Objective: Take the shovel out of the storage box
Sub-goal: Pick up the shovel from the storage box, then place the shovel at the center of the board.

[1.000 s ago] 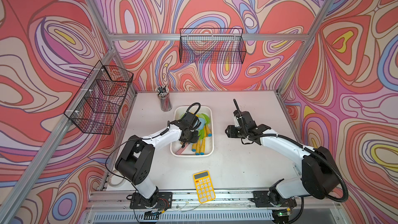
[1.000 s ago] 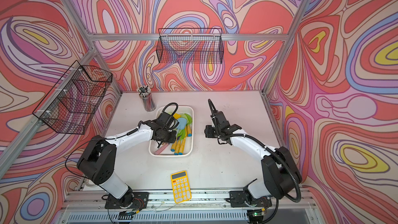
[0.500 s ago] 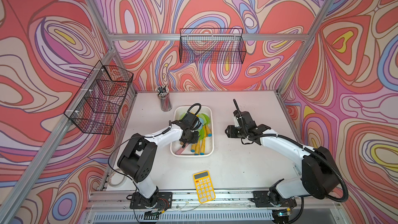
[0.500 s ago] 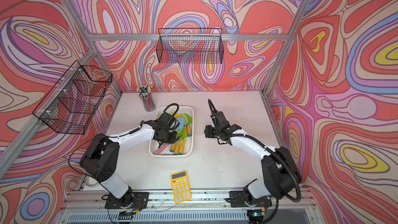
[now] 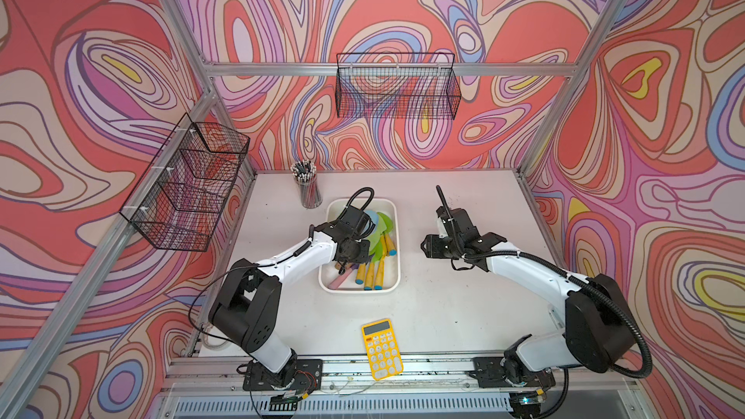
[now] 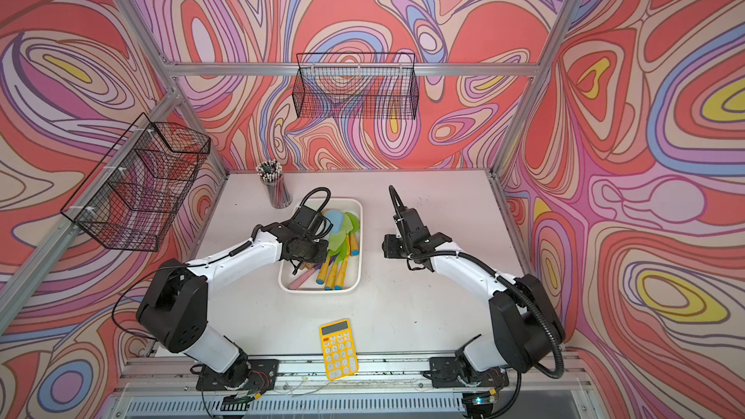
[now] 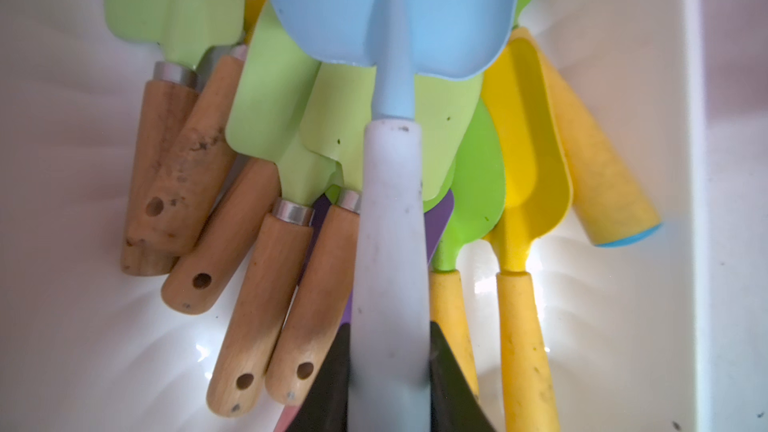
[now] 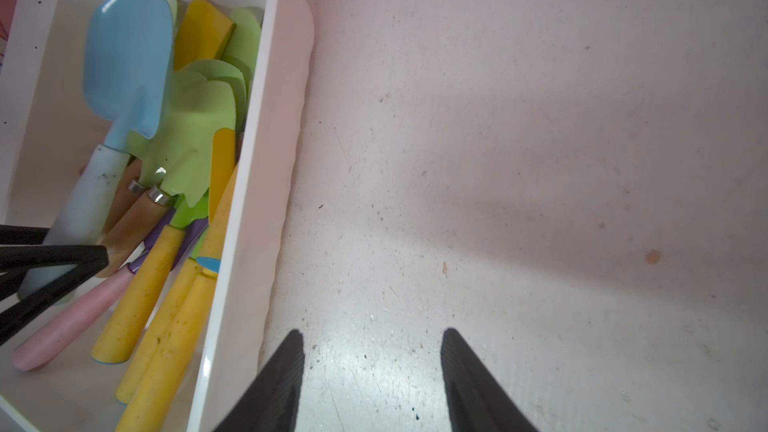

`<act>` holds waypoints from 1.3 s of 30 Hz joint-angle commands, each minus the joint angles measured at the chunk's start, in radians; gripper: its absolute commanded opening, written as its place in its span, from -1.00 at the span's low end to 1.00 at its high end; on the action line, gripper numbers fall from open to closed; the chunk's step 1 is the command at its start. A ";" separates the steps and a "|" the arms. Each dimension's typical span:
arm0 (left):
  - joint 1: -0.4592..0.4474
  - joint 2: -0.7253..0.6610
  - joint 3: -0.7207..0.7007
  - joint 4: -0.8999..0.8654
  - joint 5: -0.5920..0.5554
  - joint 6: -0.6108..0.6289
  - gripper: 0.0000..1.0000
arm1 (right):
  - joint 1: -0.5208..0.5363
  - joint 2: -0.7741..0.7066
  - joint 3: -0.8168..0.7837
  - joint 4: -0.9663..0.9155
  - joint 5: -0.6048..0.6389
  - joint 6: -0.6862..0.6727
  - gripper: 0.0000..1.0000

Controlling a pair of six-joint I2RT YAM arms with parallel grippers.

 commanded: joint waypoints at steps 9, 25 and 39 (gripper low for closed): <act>0.109 -0.162 -0.112 0.302 0.419 -0.168 -1.00 | 0.005 -0.059 -0.027 0.256 -0.287 0.088 0.13; 0.122 -0.196 -0.285 0.923 0.855 -0.524 -1.00 | 0.005 0.066 -0.026 0.738 -0.561 0.312 0.16; 0.108 -0.159 -0.338 1.126 0.927 -0.664 -1.00 | -0.015 0.171 -0.031 1.027 -0.666 0.483 -0.18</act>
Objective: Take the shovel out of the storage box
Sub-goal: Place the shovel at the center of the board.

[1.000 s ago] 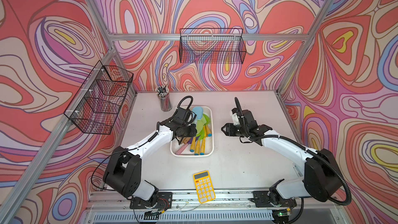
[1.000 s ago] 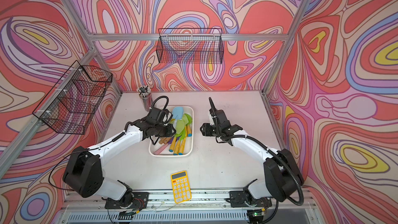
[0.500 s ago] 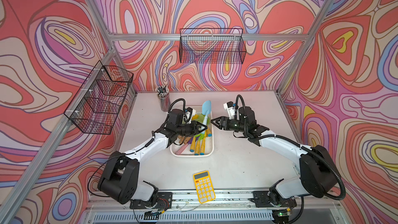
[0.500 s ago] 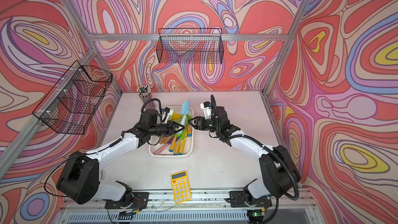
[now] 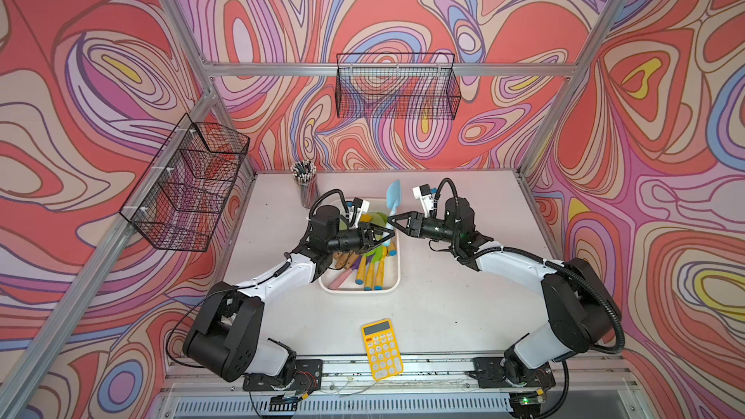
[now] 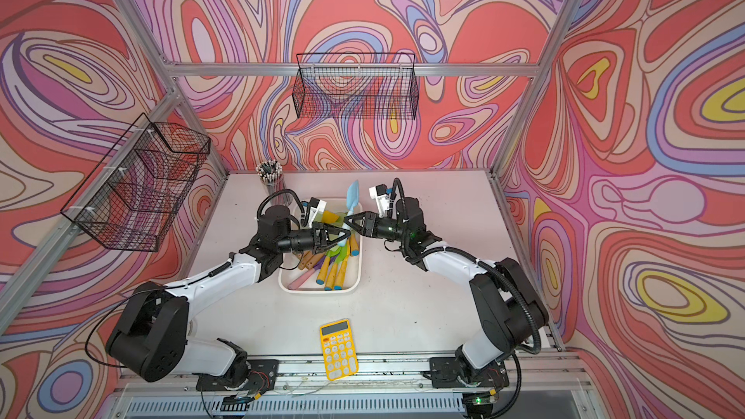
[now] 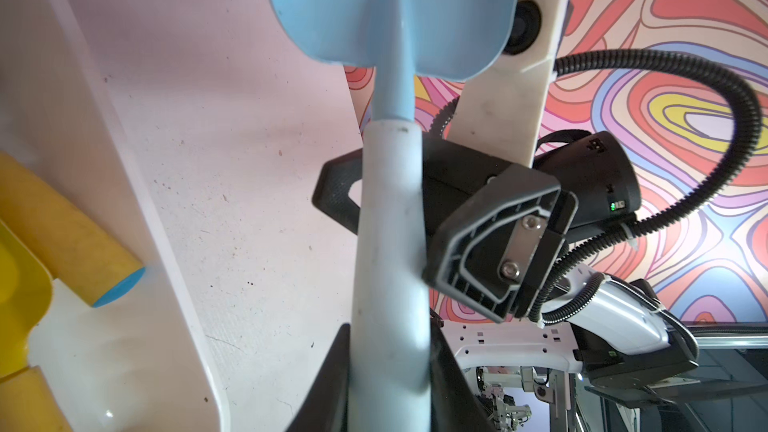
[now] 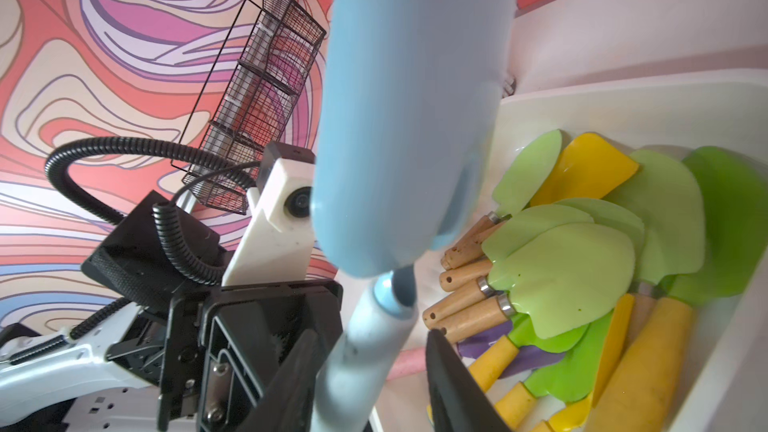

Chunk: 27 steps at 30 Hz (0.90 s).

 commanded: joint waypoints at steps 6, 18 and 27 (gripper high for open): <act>-0.009 0.016 -0.028 0.187 0.052 -0.080 -1.00 | -0.029 0.085 -0.008 0.270 -0.074 0.173 -0.37; -0.008 0.041 -0.041 0.250 0.059 -0.114 -0.90 | -0.054 0.142 -0.028 0.452 -0.108 0.296 -1.00; 0.060 -0.008 -0.018 0.012 0.008 0.005 0.22 | -0.071 0.094 0.006 0.240 -0.099 0.191 -1.00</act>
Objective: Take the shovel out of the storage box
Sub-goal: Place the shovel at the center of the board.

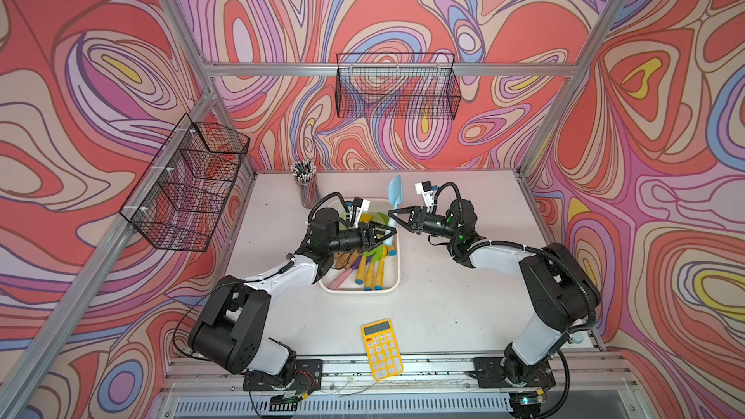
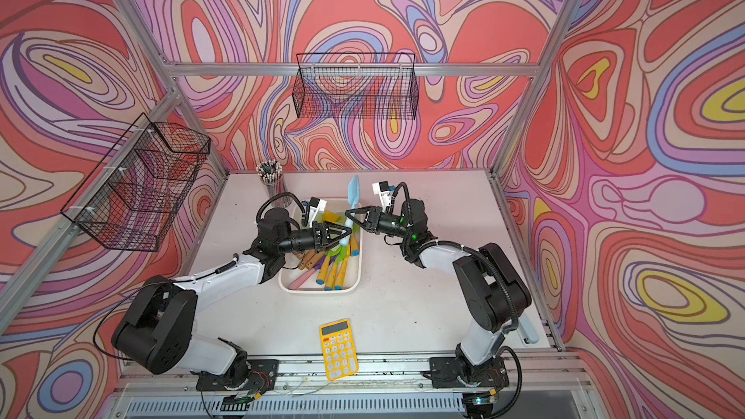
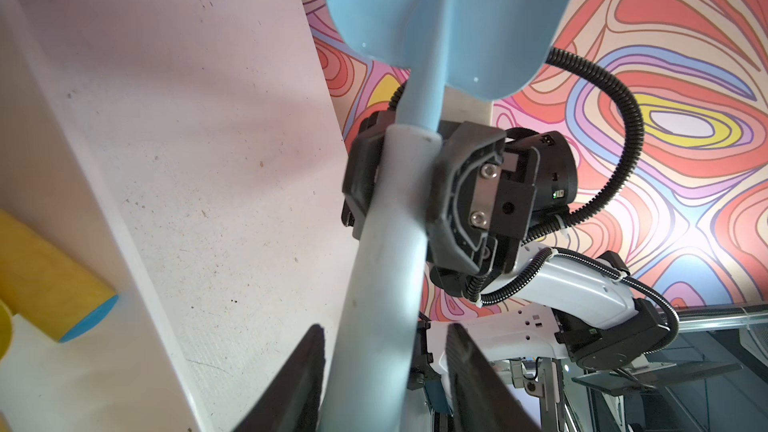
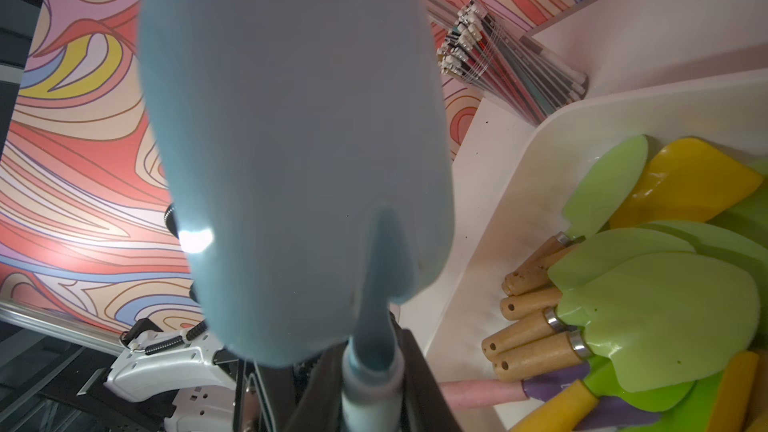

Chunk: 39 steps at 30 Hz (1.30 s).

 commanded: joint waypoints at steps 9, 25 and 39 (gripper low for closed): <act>0.135 -0.178 0.144 -0.695 -0.280 0.396 0.12 | -0.072 -0.063 0.258 -0.764 0.182 -0.416 -1.00; 0.003 -0.145 0.255 -1.029 -0.634 0.602 0.04 | -0.069 0.417 0.837 -1.449 0.809 -0.733 -1.00; -0.003 -0.140 0.222 -1.000 -0.649 0.594 0.04 | -0.069 0.768 1.200 -1.541 0.830 -0.735 -1.00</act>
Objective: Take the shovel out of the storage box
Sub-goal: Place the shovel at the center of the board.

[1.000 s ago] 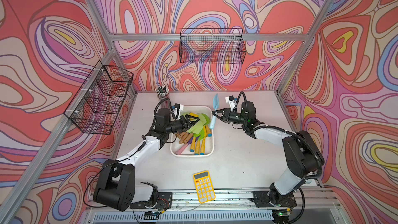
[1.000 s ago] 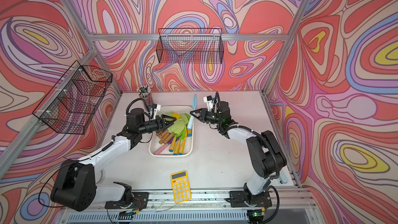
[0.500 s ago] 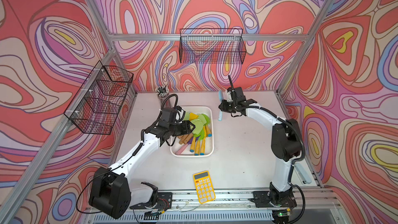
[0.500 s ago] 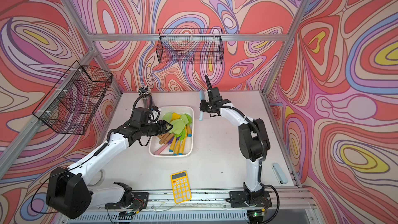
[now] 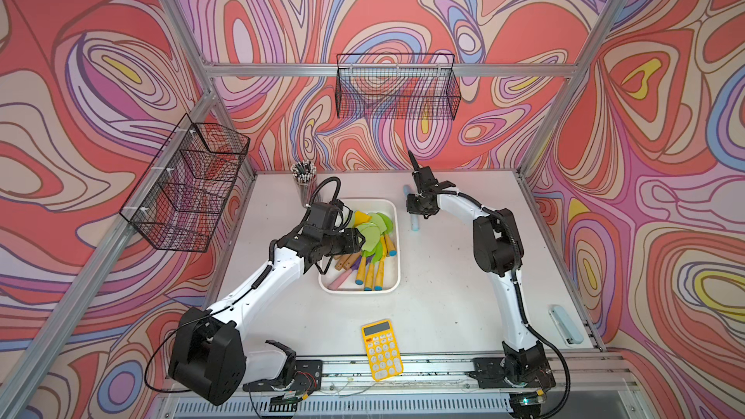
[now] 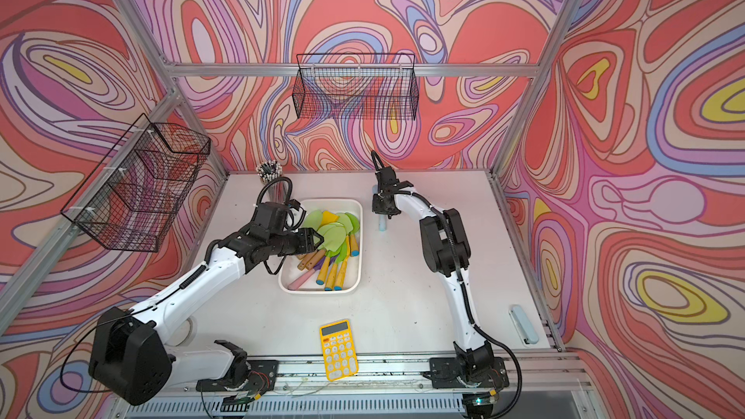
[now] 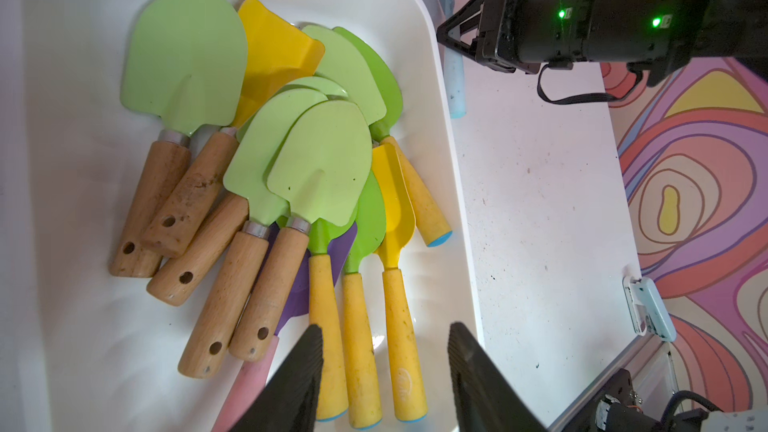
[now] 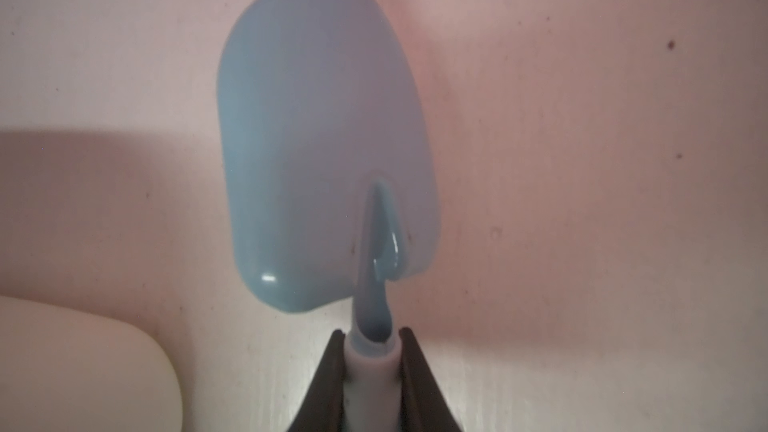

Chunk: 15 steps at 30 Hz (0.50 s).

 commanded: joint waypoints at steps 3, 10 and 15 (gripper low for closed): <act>-0.001 0.019 -0.012 -0.020 -0.017 0.012 0.05 | 0.004 0.139 0.160 -0.077 -0.002 -0.009 -0.95; -0.002 0.029 -0.015 -0.013 -0.026 0.009 0.04 | 0.003 0.231 0.312 -0.132 -0.022 0.002 -0.76; 0.000 0.036 -0.021 -0.007 -0.027 0.004 0.05 | 0.004 0.267 0.361 -0.153 -0.037 0.003 -0.66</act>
